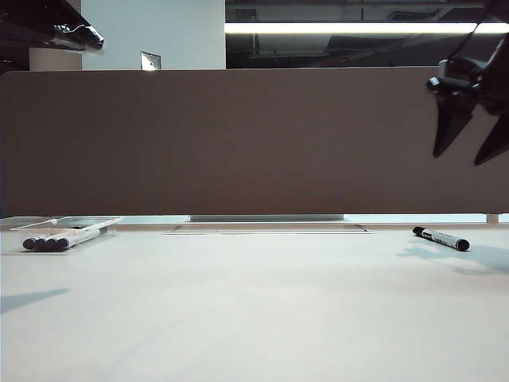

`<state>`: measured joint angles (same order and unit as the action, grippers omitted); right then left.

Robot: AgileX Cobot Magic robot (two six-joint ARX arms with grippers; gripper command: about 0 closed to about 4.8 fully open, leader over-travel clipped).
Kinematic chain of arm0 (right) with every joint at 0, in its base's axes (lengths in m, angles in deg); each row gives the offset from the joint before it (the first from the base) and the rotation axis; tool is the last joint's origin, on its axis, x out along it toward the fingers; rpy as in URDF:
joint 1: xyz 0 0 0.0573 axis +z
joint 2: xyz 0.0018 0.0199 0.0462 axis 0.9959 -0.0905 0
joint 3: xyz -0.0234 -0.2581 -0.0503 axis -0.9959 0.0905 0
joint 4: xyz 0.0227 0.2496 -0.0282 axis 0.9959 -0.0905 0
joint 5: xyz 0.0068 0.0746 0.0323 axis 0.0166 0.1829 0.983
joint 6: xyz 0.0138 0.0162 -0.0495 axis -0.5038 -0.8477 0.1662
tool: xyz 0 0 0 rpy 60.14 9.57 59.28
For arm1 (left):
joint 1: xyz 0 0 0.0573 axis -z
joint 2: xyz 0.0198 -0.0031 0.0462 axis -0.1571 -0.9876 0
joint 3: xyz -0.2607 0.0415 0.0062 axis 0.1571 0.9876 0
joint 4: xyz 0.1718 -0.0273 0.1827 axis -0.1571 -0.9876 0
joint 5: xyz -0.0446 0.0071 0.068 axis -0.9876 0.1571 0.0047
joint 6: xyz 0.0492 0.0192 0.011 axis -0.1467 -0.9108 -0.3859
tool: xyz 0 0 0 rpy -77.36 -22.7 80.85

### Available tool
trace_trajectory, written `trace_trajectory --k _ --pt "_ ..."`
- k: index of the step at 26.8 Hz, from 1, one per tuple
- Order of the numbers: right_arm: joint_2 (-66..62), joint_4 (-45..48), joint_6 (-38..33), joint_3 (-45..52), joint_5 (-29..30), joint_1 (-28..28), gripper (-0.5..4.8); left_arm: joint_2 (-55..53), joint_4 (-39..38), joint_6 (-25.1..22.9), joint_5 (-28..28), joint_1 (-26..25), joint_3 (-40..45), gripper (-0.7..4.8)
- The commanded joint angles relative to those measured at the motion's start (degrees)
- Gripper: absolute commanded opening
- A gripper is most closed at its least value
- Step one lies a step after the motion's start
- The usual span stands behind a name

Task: Pick up the black marker on the right and put it into the packaging box on the left, making sure the marker fit the shape of the box's grooves.

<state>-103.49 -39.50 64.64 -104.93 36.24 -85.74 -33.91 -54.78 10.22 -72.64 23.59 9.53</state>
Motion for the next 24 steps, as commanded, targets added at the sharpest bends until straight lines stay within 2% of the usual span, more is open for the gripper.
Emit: trace_trajectory --k 1,11,24 --pt "-5.18 -2.16 0.04 -4.85 0.48 0.04 3.26 0.02 0.33 -0.44 -0.04 0.0 -0.2 -0.06" --pt "-14.56 3.63 1.44 -7.54 -0.02 0.02 3.24 0.02 0.28 -0.44 -0.04 0.0 -0.2 -0.06" --pt "-18.51 8.35 4.96 -7.56 -2.23 -0.7 3.23 0.02 0.26 -0.42 -0.04 0.0 -0.2 -0.06"
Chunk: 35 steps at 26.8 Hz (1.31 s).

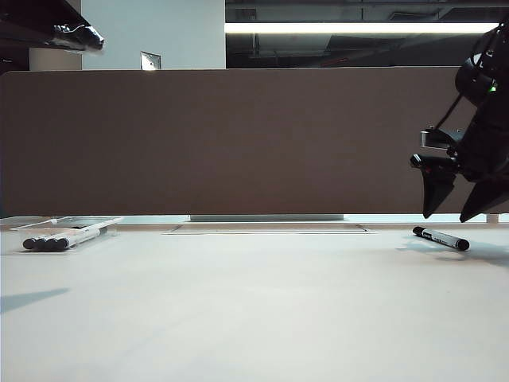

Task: Pick up the black marker on the right and put it into the packaging box on the left, making sure the marker fit the shape of the box's grooves.

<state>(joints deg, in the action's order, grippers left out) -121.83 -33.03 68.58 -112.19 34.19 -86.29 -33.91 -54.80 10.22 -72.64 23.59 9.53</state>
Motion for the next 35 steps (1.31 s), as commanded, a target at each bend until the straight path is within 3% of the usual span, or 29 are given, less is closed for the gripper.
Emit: trace_trajectory --k 1,4,29,35 --pt "-0.42 2.08 1.05 -0.28 -0.22 -0.28 3.22 0.02 0.28 -0.39 -0.04 0.0 -0.2 -0.06" --pt "-1.22 2.69 1.14 -0.28 -0.22 -0.42 3.01 0.02 0.28 -0.39 -0.04 0.0 -0.2 -0.06" --pt "-5.75 6.4 2.56 -0.33 -0.15 -0.33 3.0 0.02 -0.09 0.66 -0.04 0.0 -0.17 -0.06" --pt "-5.75 5.22 2.6 -0.33 -0.17 -0.33 0.7 0.02 -0.11 0.66 -0.04 0.0 -0.17 -0.06"
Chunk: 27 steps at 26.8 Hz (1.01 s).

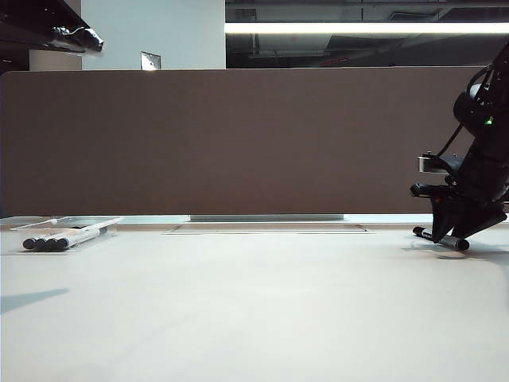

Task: Pick up the black marker on the right and put it into the packaging box on the left, making sure the marker fit the shape of the box's grooves.

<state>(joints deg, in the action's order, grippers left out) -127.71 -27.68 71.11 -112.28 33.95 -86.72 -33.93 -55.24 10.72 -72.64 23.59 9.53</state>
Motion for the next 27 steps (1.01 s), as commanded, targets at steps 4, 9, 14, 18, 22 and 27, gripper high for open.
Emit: trace_trajectory --k 4,9,14,18,22,27 --pt "0.15 -0.04 0.04 -0.24 0.11 0.11 0.06 0.04 0.33 0.15 -0.04 0.0 -0.17 -0.06" --pt "0.92 -0.13 0.02 -0.24 0.2 0.11 -0.04 0.04 0.28 0.28 -0.04 0.0 -0.13 -0.06" --pt "5.42 -1.64 0.0 -0.13 0.74 0.44 -0.04 0.04 -0.68 5.42 -0.07 0.0 0.33 -0.06" --pt "10.16 1.99 -0.48 3.23 5.84 0.5 -0.04 -1.55 -0.5 5.55 -0.07 0.0 0.98 -0.06" --pt "16.11 8.41 -1.07 10.69 9.4 1.57 -0.04 -7.3 1.81 5.55 -0.04 0.0 0.96 -0.06" --pt "20.31 8.46 -1.95 15.54 12.0 5.64 -0.04 -13.94 7.15 5.73 -0.04 0.0 0.96 -0.06"
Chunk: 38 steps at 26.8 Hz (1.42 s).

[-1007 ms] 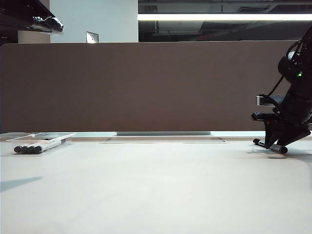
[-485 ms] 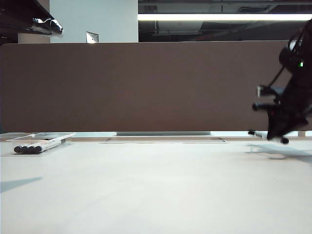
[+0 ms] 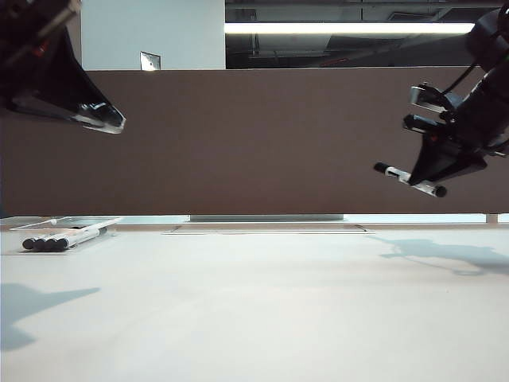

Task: Pick up the black marker on the right and put it into the packaging box on the left, making sure the marker fit the shape of the box's grooves.

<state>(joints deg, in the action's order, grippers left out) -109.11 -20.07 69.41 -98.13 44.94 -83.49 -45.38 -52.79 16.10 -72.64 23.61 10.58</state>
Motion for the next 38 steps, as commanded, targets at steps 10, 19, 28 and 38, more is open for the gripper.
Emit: trace_trajectory --k 10,19,28,38 --pt "9.33 15.61 -5.51 14.47 7.56 15.5 -0.04 -9.4 14.82 9.46 -0.04 0.02 -0.11 -0.06" --pt "13.11 31.63 -12.33 25.75 7.13 29.42 -0.04 -18.78 24.85 16.61 -0.04 1.36 -0.15 -0.06" --pt "13.11 38.01 -15.45 31.91 6.1 31.52 -0.04 -29.29 35.95 29.16 -0.04 6.73 -0.24 0.01" --pt "13.09 39.04 -15.45 32.35 10.47 32.2 -0.04 -30.91 38.05 43.21 -0.04 6.71 -0.24 2.11"
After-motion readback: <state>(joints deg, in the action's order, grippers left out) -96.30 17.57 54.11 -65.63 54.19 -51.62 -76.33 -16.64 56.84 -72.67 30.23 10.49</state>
